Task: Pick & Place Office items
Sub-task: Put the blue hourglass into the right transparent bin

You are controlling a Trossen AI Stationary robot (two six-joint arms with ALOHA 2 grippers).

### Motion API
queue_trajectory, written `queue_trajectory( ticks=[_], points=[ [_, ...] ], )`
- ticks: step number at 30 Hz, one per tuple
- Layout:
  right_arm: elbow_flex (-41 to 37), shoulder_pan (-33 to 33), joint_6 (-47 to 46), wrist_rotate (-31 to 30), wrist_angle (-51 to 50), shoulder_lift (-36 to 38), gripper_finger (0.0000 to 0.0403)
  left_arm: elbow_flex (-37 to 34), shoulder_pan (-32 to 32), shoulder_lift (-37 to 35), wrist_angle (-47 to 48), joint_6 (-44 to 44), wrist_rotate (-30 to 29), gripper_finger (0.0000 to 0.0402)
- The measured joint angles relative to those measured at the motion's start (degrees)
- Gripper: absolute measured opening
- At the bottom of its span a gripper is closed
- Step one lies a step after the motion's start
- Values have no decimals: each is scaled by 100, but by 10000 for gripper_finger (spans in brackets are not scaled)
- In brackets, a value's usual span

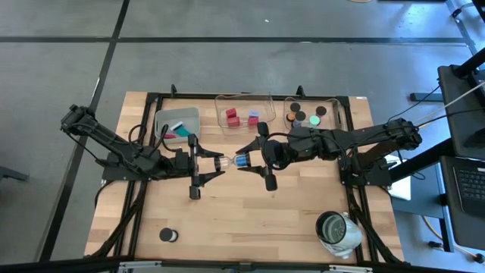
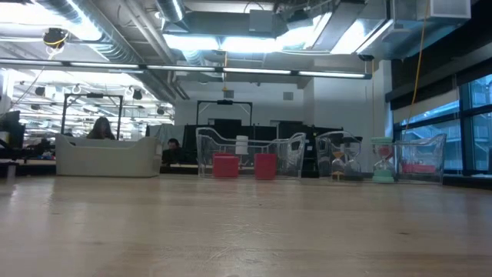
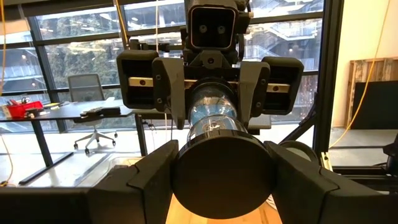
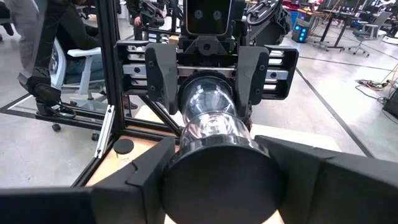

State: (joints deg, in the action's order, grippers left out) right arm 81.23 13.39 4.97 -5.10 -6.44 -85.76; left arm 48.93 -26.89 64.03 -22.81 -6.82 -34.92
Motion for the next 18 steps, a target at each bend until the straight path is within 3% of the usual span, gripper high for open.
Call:
queue_trajectory(
  ticks=[9, 18],
  points=[
    [0, 0, 0, 0, -9, 0, 207, 0, 0, -1, -27, 1, 3, 240],
    [0, -235, -234, -155, -378, 11, 208, 0, 0, -219, -23, -72, -96, 293]
  ],
)
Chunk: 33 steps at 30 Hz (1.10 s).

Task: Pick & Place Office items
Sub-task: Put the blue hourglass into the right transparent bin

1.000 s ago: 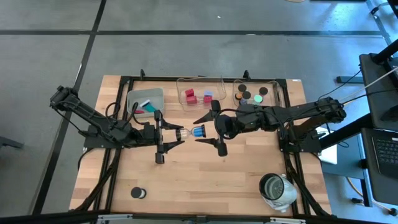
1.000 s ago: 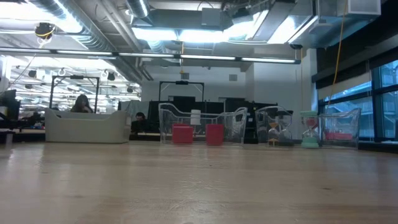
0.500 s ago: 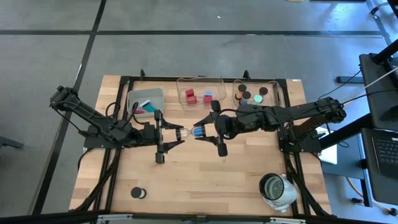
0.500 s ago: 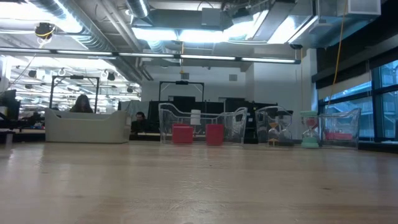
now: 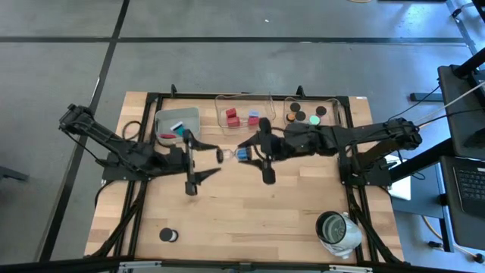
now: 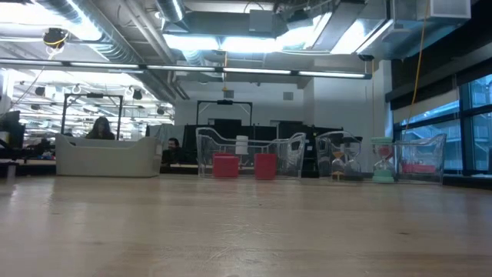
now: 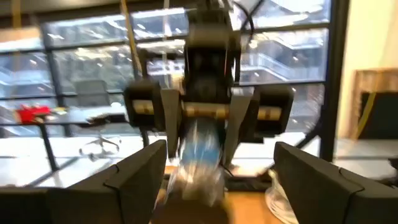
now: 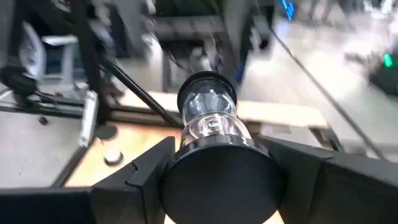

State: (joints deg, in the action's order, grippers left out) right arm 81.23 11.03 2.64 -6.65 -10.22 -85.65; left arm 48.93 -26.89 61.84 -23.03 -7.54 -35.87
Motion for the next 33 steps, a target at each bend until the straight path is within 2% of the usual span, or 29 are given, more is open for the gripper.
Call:
queue_trajectory(
  ticks=[4, 6, 12, 16, 20, 26, 33],
  points=[
    [0, -308, -423, -102, -705, 69, 208, 0, -6, -344, 0, -353, -652, 307],
    [-4, -490, -657, -342, -1253, 133, 208, 0, 1, -505, 9, -475, -1056, 310],
    [-2, -1176, -1568, -1189, -3382, 493, 209, 0, 0, -717, 391, -471, -2301, 310],
    [-2, -1819, -2089, -1289, -4749, 605, 209, 0, 0, -683, 827, -332, -2878, 310],
    [-2, -2488, -2592, -1308, -5965, 597, 209, -2, 0, -672, 1232, -112, -3025, 310],
    [-2, -3262, -3253, -1349, -7281, 577, 209, -2, 0, -669, 1494, -33, -3072, 310],
    [-498, -3740, -3224, -1370, -7567, 579, 210, -2, 0, -669, 2127, 400, -3072, 310]
  ],
)
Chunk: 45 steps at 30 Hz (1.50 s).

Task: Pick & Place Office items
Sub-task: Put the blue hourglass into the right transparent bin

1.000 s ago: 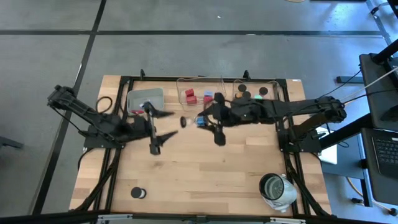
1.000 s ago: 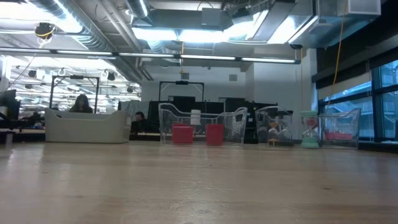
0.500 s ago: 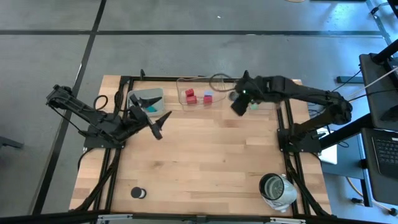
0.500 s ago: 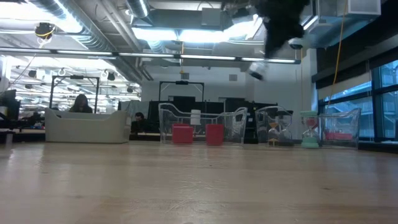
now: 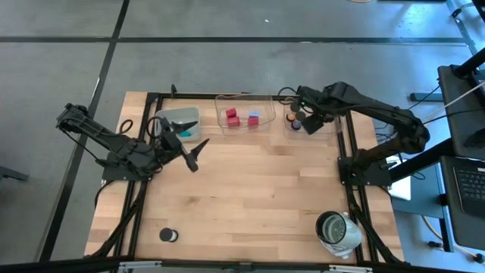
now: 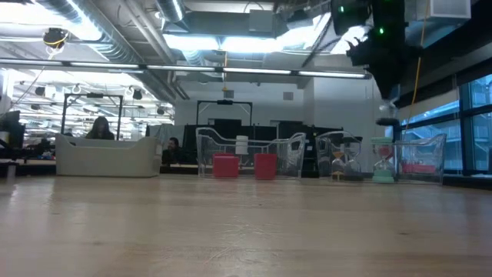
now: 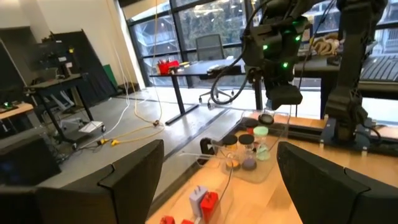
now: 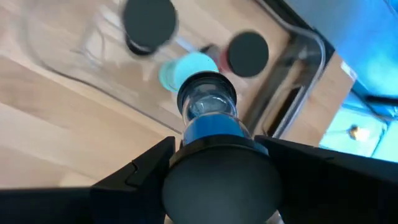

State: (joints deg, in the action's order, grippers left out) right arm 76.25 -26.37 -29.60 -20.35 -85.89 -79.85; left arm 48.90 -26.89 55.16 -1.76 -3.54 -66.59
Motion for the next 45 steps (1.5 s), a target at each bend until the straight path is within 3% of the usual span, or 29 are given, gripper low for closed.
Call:
queue_trajectory(
  ticks=[12, 26, 38, 45],
  points=[
    [-1049, -975, 524, 40, 449, 19, 210, 0, 0, 0, 199, 143, -4, 310],
    [-1807, -2002, 1228, 760, 1596, 245, 210, 0, 0, 0, 201, 132, -4, 310],
    [-2676, -2111, 1310, 1106, 2584, 278, 210, 0, 0, 0, 203, 130, -4, 310],
    [-2806, -2201, 1359, 1232, 2870, 284, 210, 0, 0, 0, 203, 130, -4, 310]
  ],
)
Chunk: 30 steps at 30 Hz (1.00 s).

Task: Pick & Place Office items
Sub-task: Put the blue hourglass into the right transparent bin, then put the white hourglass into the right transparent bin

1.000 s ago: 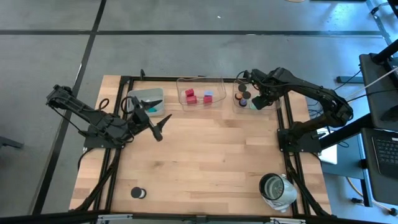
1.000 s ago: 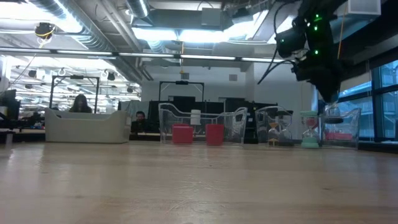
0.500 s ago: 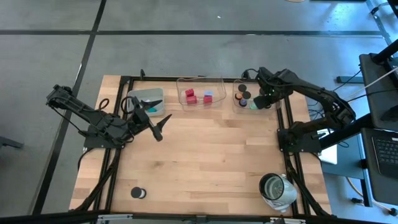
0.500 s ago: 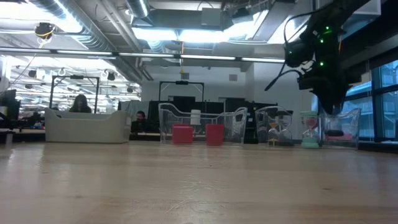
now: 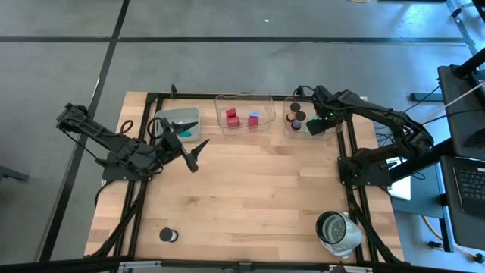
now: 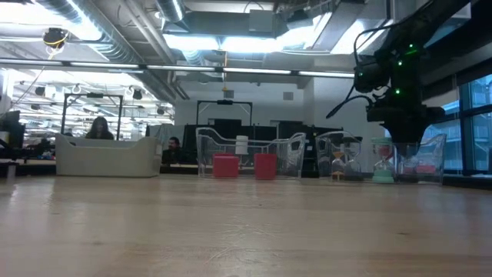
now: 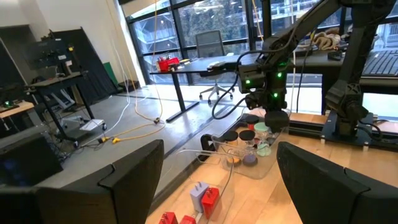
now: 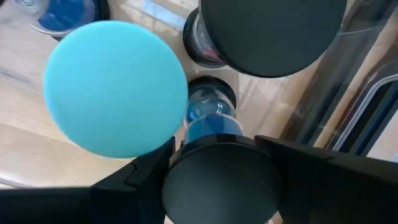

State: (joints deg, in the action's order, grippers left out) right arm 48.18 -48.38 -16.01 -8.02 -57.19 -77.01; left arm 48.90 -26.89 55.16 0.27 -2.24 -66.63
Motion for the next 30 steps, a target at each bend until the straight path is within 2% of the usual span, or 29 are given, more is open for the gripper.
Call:
queue_trajectory(
  ticks=[4, 13, 18, 21, 24, 30],
  points=[
    [-9, -18, 22, -12, 11, -2, 221, 0, 0, 0, 0, 0, -10, 310],
    [43, -18, 42, -214, -2, -11, 276, 0, 0, 0, -2, 0, -175, 310],
    [564, -18, 39, -488, -337, 114, 297, 0, 2, 0, -2, 4, -171, 310],
    [1012, 2, 16, -490, -472, 366, 303, 0, -5, 0, 24, 213, 29, 310],
    [1354, 173, -106, -477, -475, 723, 304, 0, -47, 0, 359, 748, 781, 310],
    [1482, 968, -387, -414, -416, 1517, 296, 0, -178, 13, 1496, 2299, 3221, 310]
  ],
)
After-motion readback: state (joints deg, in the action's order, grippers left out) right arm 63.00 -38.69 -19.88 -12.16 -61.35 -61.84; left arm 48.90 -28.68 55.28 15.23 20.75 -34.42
